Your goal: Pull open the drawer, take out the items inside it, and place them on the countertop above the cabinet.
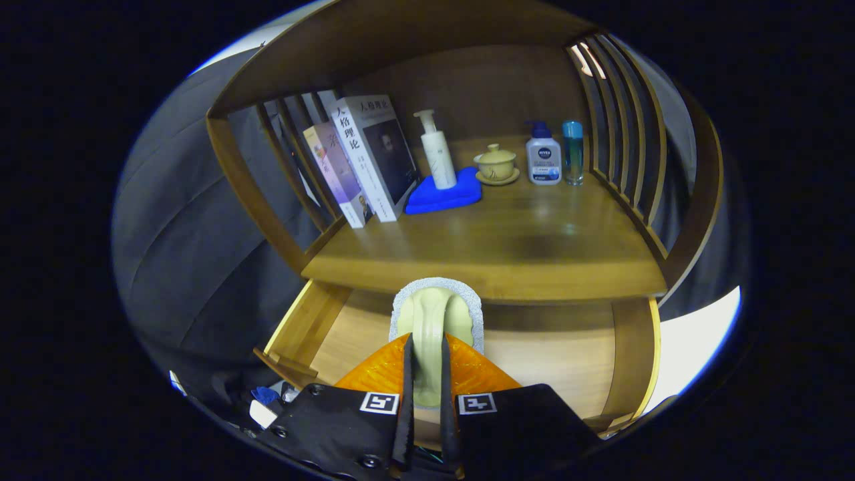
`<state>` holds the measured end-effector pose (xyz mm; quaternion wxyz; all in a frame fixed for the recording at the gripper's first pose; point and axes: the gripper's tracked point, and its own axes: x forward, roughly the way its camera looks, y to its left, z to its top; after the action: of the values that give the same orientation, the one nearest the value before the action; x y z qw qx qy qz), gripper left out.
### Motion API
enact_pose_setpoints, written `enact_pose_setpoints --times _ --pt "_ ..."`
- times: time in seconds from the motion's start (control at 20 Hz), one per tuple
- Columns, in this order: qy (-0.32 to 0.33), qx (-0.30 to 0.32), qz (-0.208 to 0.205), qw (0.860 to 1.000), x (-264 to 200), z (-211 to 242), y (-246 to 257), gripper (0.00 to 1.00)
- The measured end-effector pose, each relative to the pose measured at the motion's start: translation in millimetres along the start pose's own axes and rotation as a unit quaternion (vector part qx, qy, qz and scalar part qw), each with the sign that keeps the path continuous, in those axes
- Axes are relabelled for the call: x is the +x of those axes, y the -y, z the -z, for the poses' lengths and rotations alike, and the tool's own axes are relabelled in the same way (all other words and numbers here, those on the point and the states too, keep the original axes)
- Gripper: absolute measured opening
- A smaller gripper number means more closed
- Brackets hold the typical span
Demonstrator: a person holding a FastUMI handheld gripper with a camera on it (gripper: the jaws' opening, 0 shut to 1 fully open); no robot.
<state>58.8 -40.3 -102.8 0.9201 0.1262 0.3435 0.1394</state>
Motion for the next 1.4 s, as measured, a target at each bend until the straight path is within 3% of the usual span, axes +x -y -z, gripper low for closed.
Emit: enact_pose_setpoints --times 0.25,0.65,0.8,1.15,1.2,1.4 --pt "0.016 0.014 0.024 0.999 19.0 -38.0 13.9 0.18" --pt "0.034 0.101 0.046 0.993 79.0 -102.4 39.3 0.18" --pt "0.018 0.127 0.057 0.99 101.7 -106.4 48.5 0.18" --pt "0.025 0.142 0.074 0.987 124.0 -121.6 54.6 0.18" --pt "0.022 0.141 0.076 0.987 128.5 -119.9 54.8 0.22" --pt "0.043 0.104 0.098 0.989 137.4 -119.4 54.3 0.25"
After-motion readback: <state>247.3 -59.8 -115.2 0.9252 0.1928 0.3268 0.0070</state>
